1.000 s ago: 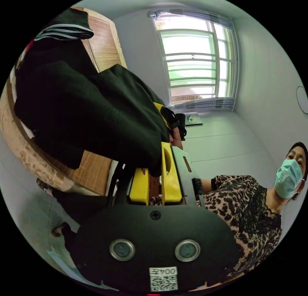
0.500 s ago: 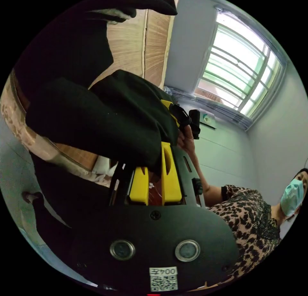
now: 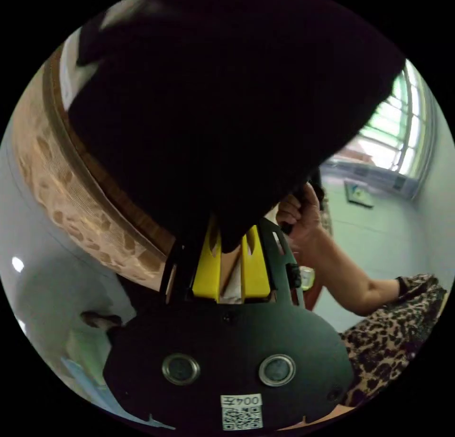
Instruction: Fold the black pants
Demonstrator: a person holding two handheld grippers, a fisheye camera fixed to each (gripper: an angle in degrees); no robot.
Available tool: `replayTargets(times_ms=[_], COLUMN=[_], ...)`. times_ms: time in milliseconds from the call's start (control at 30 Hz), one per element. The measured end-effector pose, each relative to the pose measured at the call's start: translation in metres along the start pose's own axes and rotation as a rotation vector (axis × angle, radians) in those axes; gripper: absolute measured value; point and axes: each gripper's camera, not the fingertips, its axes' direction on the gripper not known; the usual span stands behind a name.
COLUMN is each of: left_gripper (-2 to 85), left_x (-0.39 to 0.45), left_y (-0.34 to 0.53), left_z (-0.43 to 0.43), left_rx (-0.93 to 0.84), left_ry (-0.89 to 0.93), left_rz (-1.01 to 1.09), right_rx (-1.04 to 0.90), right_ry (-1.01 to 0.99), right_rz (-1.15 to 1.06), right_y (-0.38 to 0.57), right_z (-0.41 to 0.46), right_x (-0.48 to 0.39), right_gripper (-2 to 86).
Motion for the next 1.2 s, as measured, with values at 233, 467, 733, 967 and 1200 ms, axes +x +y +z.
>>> replayTargets(times_ms=[233,467,733,967,1200], left_gripper=[1.7,0.4,0.2,0.1,0.1], left_x=[0.021,0.051,0.118,0.151,0.188], left_y=[0.072,0.181,0.437,0.707,0.982], left_z=[-0.029,-0.094,-0.188,-0.182,-0.098], left_rx=[0.044,0.213,0.602,0.978,1.367], left_ry=[-0.002,-0.021,-0.191,-0.35,-0.395], left_rz=[-0.028,-0.064,-0.115,-0.376,-0.727], right_rx=[0.123,-0.33,-0.405,-0.925,-1.211], right_ry=[0.414,0.65,0.594,0.368,0.31], right_rz=[-0.349,-0.508,-0.794,-1.415,-1.994], right_y=[0.005,-0.085,-0.07,0.096,0.356], right_z=[-0.039,0.113,0.12,0.293,0.41], right_x=[-0.164,-0.279,-0.498,-0.777,-0.972], right_gripper=[6.6,5.3,4.7,-0.4,-0.6])
